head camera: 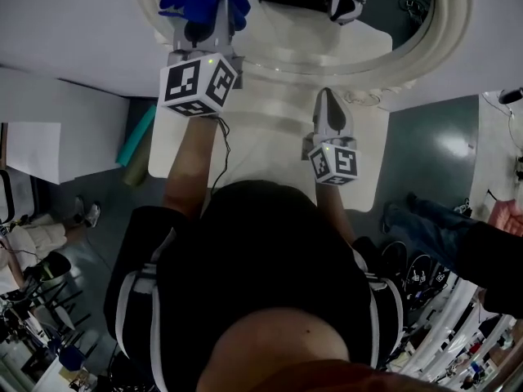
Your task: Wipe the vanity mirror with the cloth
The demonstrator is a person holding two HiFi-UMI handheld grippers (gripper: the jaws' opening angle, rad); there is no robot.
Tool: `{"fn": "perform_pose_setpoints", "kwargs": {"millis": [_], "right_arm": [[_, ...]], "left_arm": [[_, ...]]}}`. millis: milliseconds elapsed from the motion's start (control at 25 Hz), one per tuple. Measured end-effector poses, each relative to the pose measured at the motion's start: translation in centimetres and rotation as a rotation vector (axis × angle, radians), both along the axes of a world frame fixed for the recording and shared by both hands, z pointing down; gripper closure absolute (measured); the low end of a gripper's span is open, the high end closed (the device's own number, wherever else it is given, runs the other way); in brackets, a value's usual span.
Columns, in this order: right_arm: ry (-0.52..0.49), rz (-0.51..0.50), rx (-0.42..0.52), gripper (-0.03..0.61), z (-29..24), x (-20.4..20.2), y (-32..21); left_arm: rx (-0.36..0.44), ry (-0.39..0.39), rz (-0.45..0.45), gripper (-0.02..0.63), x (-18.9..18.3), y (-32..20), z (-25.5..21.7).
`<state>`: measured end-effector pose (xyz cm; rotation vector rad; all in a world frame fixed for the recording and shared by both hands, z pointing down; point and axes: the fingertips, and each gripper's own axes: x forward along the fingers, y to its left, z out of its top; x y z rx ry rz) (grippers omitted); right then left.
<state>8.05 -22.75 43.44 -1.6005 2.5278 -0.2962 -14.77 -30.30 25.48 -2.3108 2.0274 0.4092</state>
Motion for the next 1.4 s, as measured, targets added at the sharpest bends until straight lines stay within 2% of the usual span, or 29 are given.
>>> {"fn": "perform_pose_setpoints", "kwargs": {"millis": [240,640,1400], "right_arm": [[-0.008,0.024,0.008,0.578,-0.2,1.9,0.5],[-0.017,0.070,0.028,0.578,-0.8,4.4,0.9],[0.003,0.225,0.060,0.578,-2.1,10.7,1.5]], "left_arm": [[0.009,-0.007,0.046,0.549,3.1,0.0,-0.9],[0.003,0.007,0.112,0.551,6.2,-0.3,-1.2],[0.013,0.013,0.333,0.552,18.0,-0.4,-1.2]]}}
